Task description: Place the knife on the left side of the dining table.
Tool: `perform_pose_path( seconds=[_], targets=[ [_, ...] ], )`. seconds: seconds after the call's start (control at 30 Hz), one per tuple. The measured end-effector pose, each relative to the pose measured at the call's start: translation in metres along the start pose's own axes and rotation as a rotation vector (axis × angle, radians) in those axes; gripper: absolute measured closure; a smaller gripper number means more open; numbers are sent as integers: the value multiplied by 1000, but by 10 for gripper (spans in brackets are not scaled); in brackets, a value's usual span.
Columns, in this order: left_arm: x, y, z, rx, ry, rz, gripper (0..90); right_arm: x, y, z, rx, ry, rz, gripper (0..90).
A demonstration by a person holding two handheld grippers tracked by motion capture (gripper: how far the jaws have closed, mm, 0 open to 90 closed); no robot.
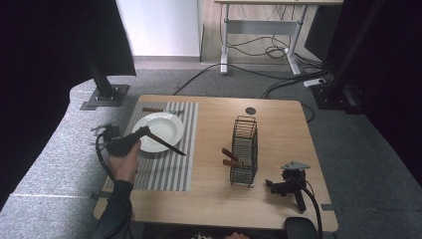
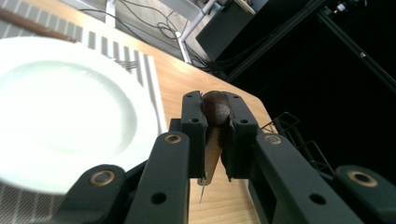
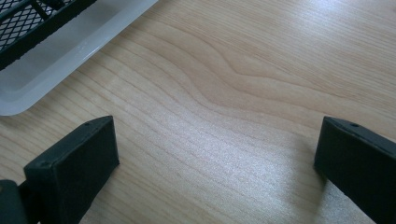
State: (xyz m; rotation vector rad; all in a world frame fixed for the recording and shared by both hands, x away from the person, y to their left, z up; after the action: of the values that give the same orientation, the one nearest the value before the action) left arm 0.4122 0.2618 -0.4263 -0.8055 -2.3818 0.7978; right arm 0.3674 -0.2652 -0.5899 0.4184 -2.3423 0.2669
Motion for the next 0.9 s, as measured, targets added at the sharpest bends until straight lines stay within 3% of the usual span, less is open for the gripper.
perform_pose_path(
  seconds=[0.37,0.63,0.9],
  targets=[
    [10,31,20,65,-10,-25,804,0,0,0,-1,-2,0,0],
    [14,49,29,82,-12,-50,804,0,0,0,-1,-2,0,0],
    [18,62,35,96,-32,-41,802,0,0,0,1,-3,0,0]
  ],
)
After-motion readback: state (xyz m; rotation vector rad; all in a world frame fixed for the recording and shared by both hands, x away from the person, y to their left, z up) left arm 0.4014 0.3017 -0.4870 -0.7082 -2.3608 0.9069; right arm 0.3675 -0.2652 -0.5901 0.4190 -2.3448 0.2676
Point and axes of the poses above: each handheld gripper's, and its own axes: x roughly backward along the jaws, z roughly out of its underside, y roughly to its left, the point moved 4 cm from there along -x, roughly forward along the jaws, and after that the axes turned 7 degrees about z, right-handed, at the moved point
